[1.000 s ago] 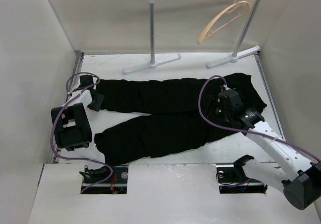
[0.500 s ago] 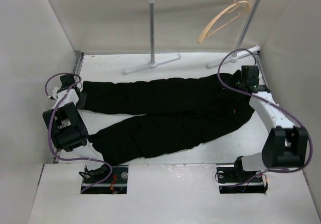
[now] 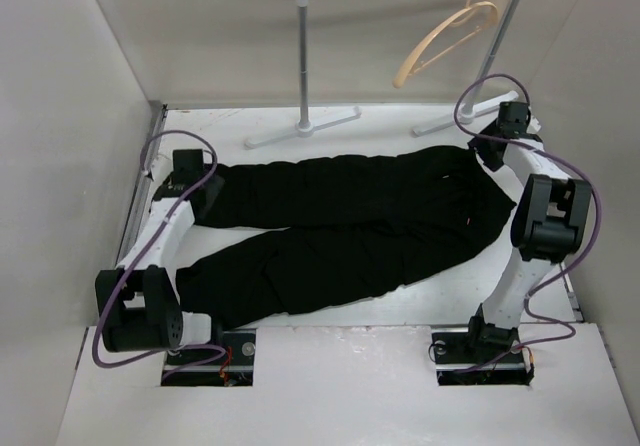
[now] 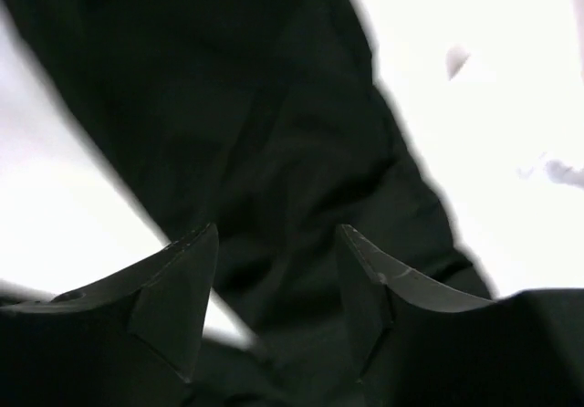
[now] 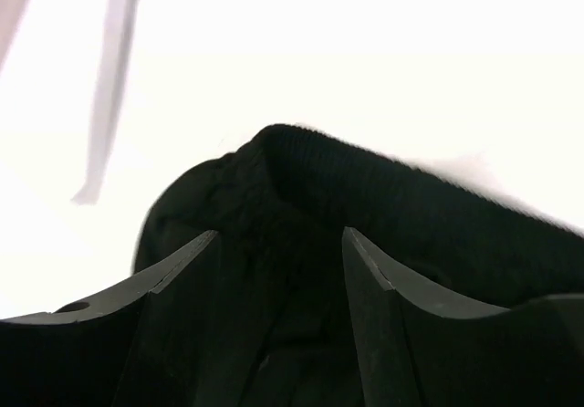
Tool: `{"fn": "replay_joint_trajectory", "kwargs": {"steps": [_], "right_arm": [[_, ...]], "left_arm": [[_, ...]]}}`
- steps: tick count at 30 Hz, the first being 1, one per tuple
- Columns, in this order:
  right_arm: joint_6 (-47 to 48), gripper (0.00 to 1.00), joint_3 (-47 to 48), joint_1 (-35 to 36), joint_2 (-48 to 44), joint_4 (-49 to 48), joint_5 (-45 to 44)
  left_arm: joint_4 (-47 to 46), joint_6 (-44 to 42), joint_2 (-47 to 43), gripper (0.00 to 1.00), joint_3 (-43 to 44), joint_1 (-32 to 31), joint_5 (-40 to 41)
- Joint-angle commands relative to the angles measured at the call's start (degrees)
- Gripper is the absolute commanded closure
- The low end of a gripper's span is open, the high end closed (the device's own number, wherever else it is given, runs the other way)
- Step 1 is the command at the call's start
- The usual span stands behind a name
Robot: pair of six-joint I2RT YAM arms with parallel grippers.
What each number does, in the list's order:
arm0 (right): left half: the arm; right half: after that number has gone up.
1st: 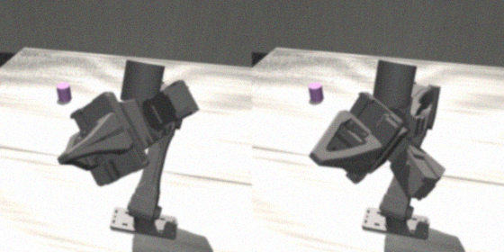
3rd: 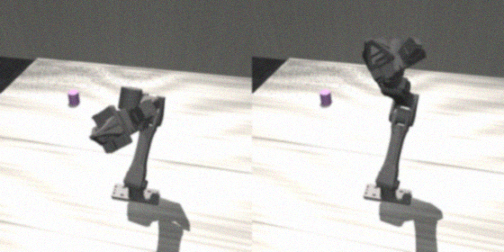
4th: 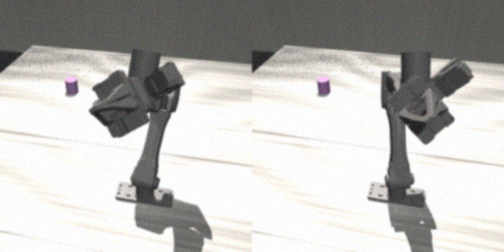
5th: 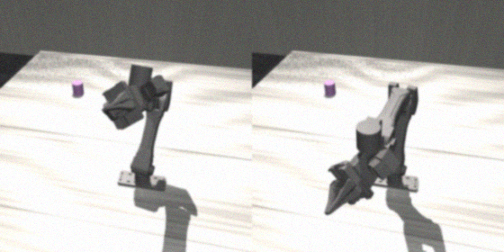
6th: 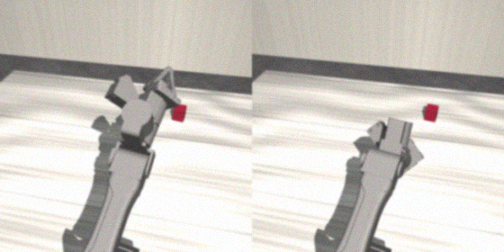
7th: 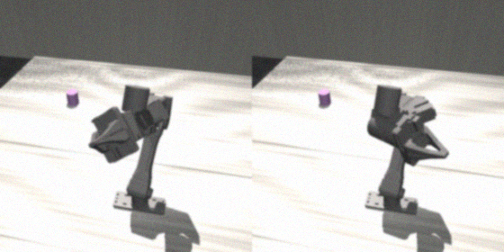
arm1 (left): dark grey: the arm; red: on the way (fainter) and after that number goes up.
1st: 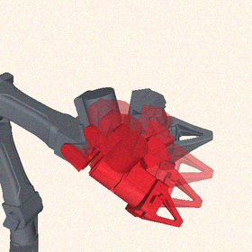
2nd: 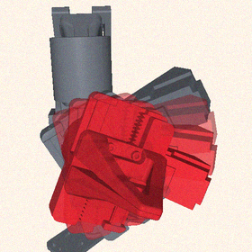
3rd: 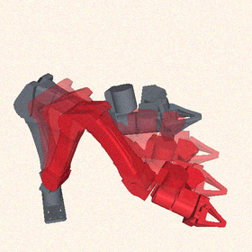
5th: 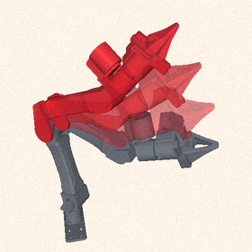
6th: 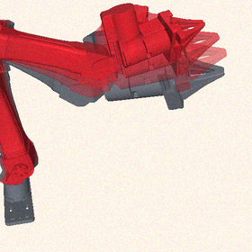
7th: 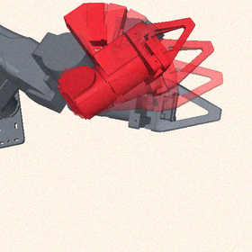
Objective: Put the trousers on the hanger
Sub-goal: Flatten out the trousers at the center of the board.
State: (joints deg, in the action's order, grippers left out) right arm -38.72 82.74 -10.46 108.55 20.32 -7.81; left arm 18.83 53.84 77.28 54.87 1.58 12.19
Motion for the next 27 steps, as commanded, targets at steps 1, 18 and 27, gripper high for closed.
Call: {"fn": "replay_joint_trajectory", "kwargs": {"steps": [1,18,27], "right_arm": [[3.2,0.39,4.9,0.0,3.0,-0.2,2.5],[-4.2,0.96,10.8,-3.3,10.6,0.3,5.7],[-8.2,0.83,10.6,-7.1,8.1,-0.7,6.2]], "left_arm": [[2.2,-0.1,-1.3,0.47,-7.3,0.7,0.9],[-7.1,-0.1,22.8,0.86,5.0,10.1,-0.9],[0.6,-0.7,32.6,0.75,23.7,9.9,0.5]]}}
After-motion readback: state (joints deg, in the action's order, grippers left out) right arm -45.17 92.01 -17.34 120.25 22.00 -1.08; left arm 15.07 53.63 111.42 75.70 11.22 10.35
